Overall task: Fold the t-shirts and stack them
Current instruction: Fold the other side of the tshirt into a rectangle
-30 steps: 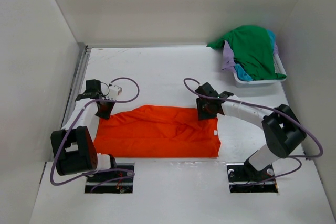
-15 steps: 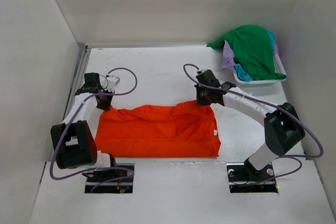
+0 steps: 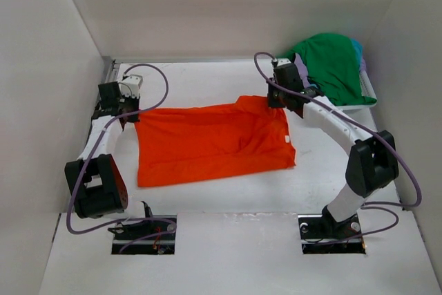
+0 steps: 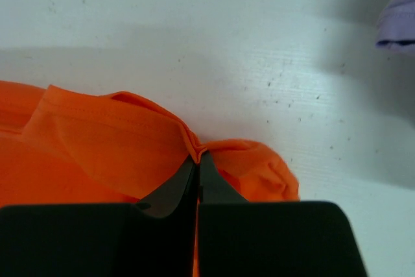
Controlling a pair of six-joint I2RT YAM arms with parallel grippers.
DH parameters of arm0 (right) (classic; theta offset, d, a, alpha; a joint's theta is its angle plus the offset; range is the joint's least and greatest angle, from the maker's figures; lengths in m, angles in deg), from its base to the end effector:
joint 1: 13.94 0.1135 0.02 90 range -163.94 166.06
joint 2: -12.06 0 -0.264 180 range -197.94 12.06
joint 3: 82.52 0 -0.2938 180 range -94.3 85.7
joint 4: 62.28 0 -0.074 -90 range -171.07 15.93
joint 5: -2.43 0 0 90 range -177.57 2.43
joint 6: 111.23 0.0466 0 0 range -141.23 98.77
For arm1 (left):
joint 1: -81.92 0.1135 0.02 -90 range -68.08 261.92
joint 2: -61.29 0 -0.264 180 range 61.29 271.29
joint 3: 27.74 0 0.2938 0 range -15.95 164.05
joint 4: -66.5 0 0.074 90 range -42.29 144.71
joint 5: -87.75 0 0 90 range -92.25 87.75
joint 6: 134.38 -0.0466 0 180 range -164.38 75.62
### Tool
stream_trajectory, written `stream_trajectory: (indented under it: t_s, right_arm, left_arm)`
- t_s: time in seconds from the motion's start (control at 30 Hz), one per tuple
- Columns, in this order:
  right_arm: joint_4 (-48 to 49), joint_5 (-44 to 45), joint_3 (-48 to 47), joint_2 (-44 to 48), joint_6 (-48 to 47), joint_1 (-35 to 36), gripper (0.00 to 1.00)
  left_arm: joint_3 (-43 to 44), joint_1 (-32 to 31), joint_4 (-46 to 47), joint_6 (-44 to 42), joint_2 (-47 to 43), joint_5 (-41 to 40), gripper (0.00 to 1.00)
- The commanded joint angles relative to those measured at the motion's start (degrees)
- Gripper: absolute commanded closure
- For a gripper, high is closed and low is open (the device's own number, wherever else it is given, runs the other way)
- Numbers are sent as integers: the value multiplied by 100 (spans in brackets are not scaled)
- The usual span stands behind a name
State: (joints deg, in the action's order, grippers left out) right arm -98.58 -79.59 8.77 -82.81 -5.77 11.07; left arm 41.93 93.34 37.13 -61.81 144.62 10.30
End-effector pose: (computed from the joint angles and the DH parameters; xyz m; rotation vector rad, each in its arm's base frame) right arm 0.3862 0.1730 0.2639 -0.1216 2.3082 0.2007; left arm 0.3570 0.0618 0.2248 0.2300 2.2882 0.0040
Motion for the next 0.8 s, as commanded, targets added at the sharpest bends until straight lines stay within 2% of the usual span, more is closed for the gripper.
stream_trajectory:
  t_s: [0.0, 0.17, 0.33, 0.37, 0.5, 0.6, 0.77]
  right_arm:
    - [543, -51, 45, 205, -123, 43, 100]
    - [904, -271, 1195, 627, 272, 280, 99]
    - [1097, -368, 1812, 689, 642, 429, 96]
    - [1124, -377, 1865, 689, 668, 473, 94]
    - [1124, -377, 1909, 636, 677, 544, 89]
    - [1124, -394, 1936, 619, 642, 544, 87]
    - [1133, -430, 1988, 654, 607, 544, 86]
  left_arm:
    - [-84, 102, 317, 126, -141, 370, 95]
    - [-953, 41, -51, -549, -554, 528, 93]
    - [-1245, -100, -719, -1174, -730, 564, 89]
    - [-1245, -118, -946, -1366, -739, 555, 87]
    - [-1114, -4, -1931, -1877, -827, 844, 70]
    - [-886, 224, -2152, -1791, -853, 1256, 57]
    - [-498, 348, -1688, -939, -520, 1206, 54]
